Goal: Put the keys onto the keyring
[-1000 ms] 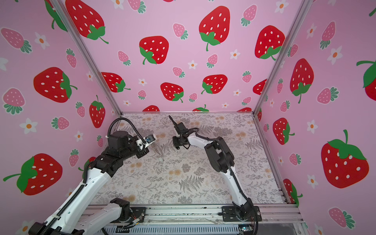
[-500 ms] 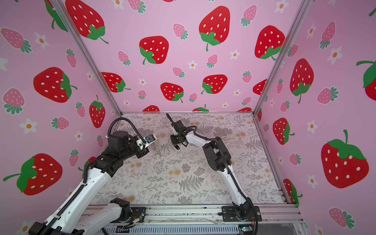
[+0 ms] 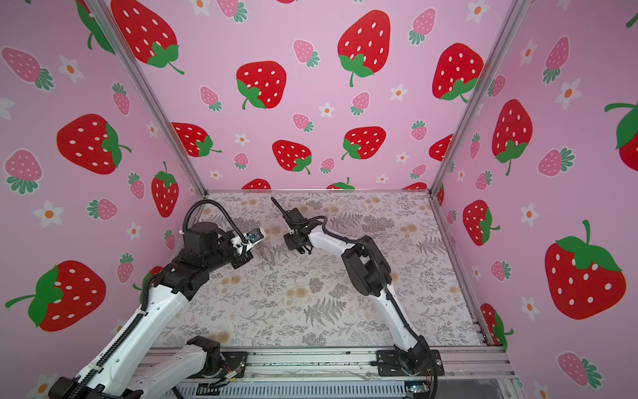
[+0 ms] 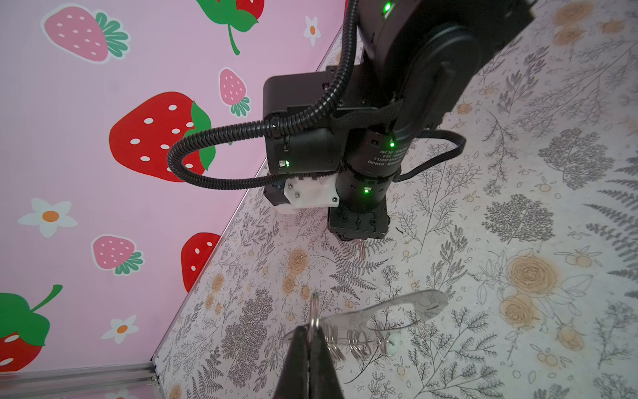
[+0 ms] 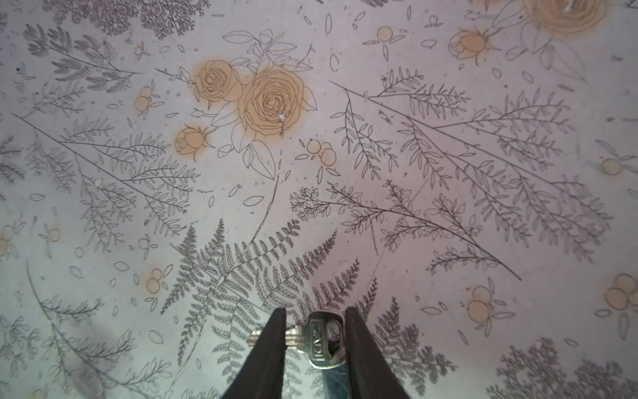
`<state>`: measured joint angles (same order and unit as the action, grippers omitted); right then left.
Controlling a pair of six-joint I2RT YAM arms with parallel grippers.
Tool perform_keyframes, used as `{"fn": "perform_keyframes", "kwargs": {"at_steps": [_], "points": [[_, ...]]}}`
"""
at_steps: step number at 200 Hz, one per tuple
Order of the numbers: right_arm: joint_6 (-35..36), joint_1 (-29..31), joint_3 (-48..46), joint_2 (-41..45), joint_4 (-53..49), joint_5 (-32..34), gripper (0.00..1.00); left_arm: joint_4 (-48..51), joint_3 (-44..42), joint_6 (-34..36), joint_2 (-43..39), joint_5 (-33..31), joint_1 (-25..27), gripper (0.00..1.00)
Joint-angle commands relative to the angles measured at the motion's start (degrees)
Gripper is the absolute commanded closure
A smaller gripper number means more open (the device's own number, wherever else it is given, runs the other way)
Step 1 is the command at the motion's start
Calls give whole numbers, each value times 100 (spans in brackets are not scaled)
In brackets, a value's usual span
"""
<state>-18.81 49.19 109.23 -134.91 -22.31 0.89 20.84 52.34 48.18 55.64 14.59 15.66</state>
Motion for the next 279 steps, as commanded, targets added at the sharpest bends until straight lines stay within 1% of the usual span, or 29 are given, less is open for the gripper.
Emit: {"fn": "perform_keyframes", "kwargs": {"at_steps": [1, 38, 64, 80, 153, 218, 233, 267, 279], "points": [[-193, -15, 84, 122, -363, 122, 68, -110, 235, 62, -74, 149, 17, 100], [-329, -1, 126, 8, -601, 141, 70, -111, 229, 69, -66, 181, 21, 100], [-338, -1, 141, -15, -560, 205, 72, -104, 222, 81, -71, 181, 24, 100], [-351, -5, 165, -69, -523, 132, 74, -108, 224, 94, -72, 185, 24, 100], [-404, -3, 343, -314, -505, 14, 76, -83, 224, 97, -57, 160, 23, 100], [-408, -6, 389, -388, -626, 148, 77, -80, 218, 121, -36, 153, 17, 100], [-394, 2, 388, -387, -635, 133, 82, -85, 222, 123, -33, 164, 20, 100], [-339, -6, 342, -284, -635, 131, 84, -80, 223, 133, -40, 158, 23, 100], [-309, -5, 302, -202, -605, 132, 87, -80, 224, 135, -44, 158, 23, 100]]}}
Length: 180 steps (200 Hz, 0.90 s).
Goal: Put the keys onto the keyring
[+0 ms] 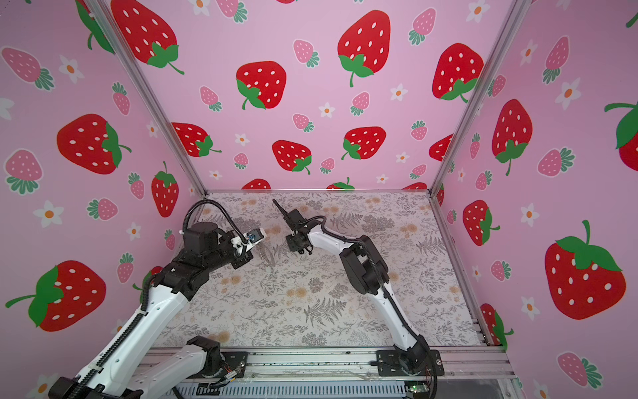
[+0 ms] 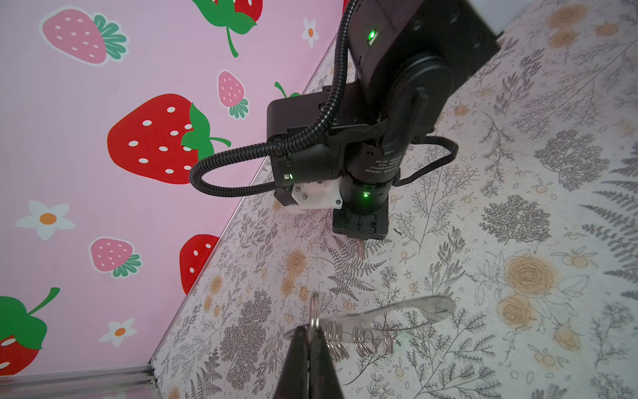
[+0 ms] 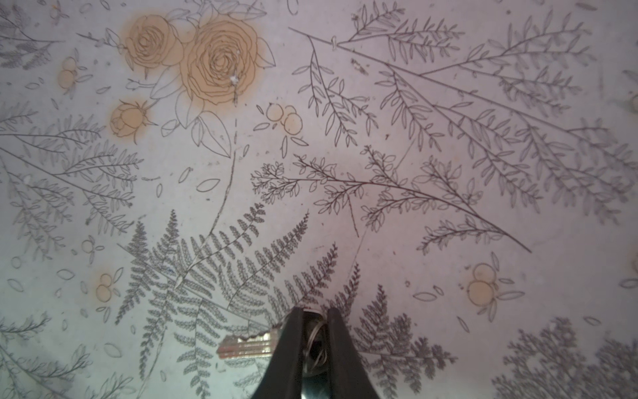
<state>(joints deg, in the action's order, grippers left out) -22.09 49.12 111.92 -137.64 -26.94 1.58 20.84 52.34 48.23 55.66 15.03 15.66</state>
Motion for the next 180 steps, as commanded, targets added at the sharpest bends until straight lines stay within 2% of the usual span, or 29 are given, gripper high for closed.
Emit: {"fn": "perform_keyframes", "kwargs": {"at_steps": [1, 22, 66, 88, 110, 130, 148, 180], "points": [[20, 5, 19, 76, -135, 62, 87, -76, 220, 128, -46, 114, 24, 100], [93, 5, -123, 245, -25, 44, 92, -86, 212, 118, -57, 136, 24, 100], [346, -42, -385, 614, 158, -204, 95, -158, 196, 52, -93, 206, 20, 100], [1044, -72, -677, 838, 353, -443, 96, -166, 178, 20, -119, 246, 19, 100], [2251, -87, -1114, 1098, 362, -920, 96, -172, 138, 3, -143, 254, 24, 100], [3003, -105, -1623, 1363, 371, -1163, 97, -201, 105, -31, -179, 277, 24, 100], [3501, -104, -1963, 1508, 401, -1597, 97, -231, 68, -57, -187, 282, 24, 100], [3711, -97, -2165, 1555, 486, -1787, 96, -261, 41, -85, -197, 312, 21, 100]]}}
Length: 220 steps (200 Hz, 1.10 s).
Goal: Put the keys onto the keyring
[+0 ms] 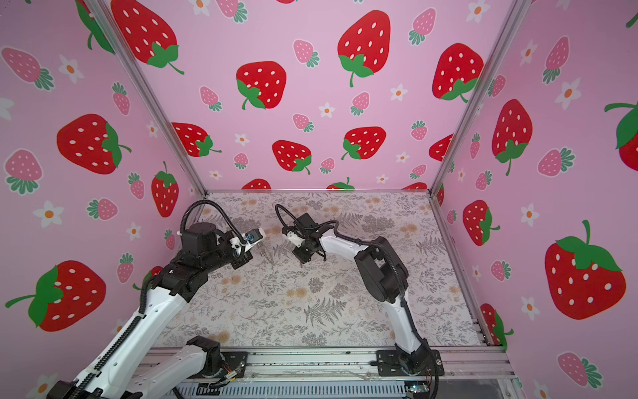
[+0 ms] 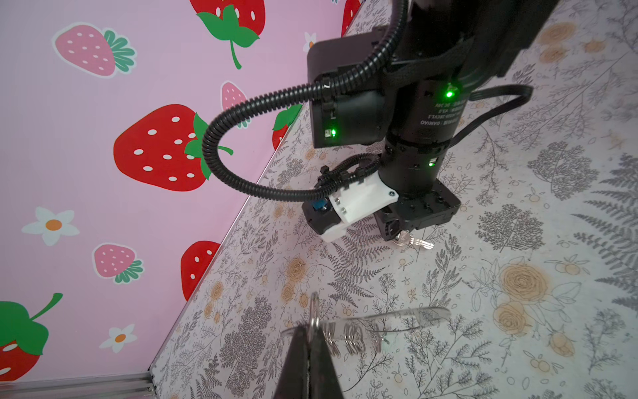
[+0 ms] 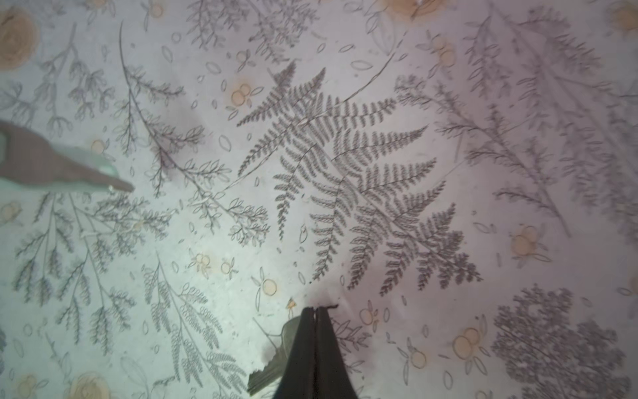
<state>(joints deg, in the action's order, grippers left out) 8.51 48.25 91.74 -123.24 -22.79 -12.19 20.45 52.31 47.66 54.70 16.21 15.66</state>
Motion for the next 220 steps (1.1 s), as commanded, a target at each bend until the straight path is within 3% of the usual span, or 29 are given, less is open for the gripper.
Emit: {"fn": "perform_keyframes", "kwargs": {"at_steps": [1, 49, 91, 134, 187, 220], "points": [[660, -13, -152, 111, 71, -422, 96, -224, 42, -29, -100, 196, 23, 100], [634, 33, -302, 1, 191, -181, 92, -243, 20, -47, -102, 216, 17, 100], [401, 20, -324, 48, 257, -88, 72, -253, 27, -38, -73, 239, 24, 100], [345, -25, -745, 556, 607, -437, 74, -295, 68, -29, -21, 241, 18, 100], [150, -141, -776, 556, 564, -661, 75, -283, 84, -45, 6, 216, 16, 100], [-831, -367, -379, 314, 32, -972, 78, -277, 102, -55, 23, 204, 23, 100]]}}
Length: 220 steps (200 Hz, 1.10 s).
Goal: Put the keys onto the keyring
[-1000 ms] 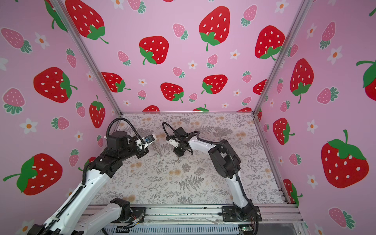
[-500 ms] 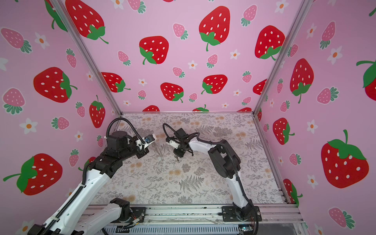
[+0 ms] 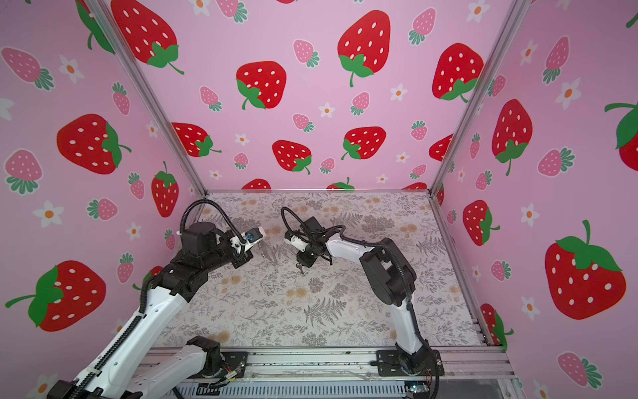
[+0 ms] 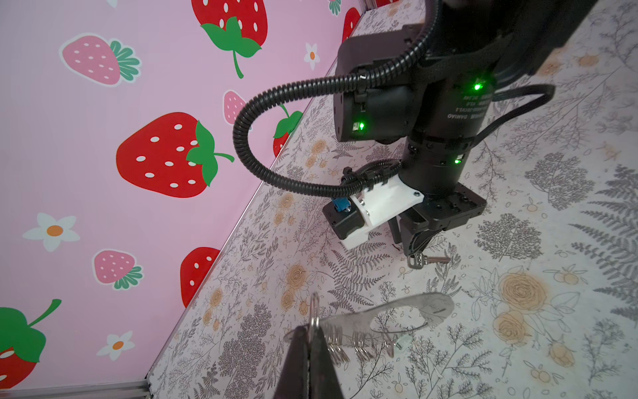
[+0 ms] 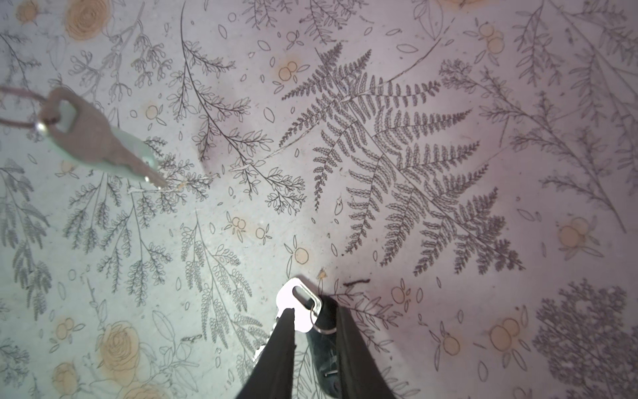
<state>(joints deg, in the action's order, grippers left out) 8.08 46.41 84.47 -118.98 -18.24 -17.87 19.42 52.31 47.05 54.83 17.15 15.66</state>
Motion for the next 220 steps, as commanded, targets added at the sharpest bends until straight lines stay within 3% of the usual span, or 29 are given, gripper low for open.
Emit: {"fn": "perform_keyframes", "kwargs": {"at_steps": [1, 58, 114, 220], "points": [[-837, -193, 359, -119, -437, -420, 78, -175, 103, 6, 10, 112, 19, 100], [-2633, -318, 443, -234, -926, -1202, 77, -186, 130, 24, 72, 100, 24, 100], [-3066, -300, 716, -459, -1034, -1396, 74, -185, 94, 15, 44, 131, 19, 100], [-3196, -301, 869, -673, -1353, -1108, 71, -150, 65, 37, 10, 120, 23, 100]]}}
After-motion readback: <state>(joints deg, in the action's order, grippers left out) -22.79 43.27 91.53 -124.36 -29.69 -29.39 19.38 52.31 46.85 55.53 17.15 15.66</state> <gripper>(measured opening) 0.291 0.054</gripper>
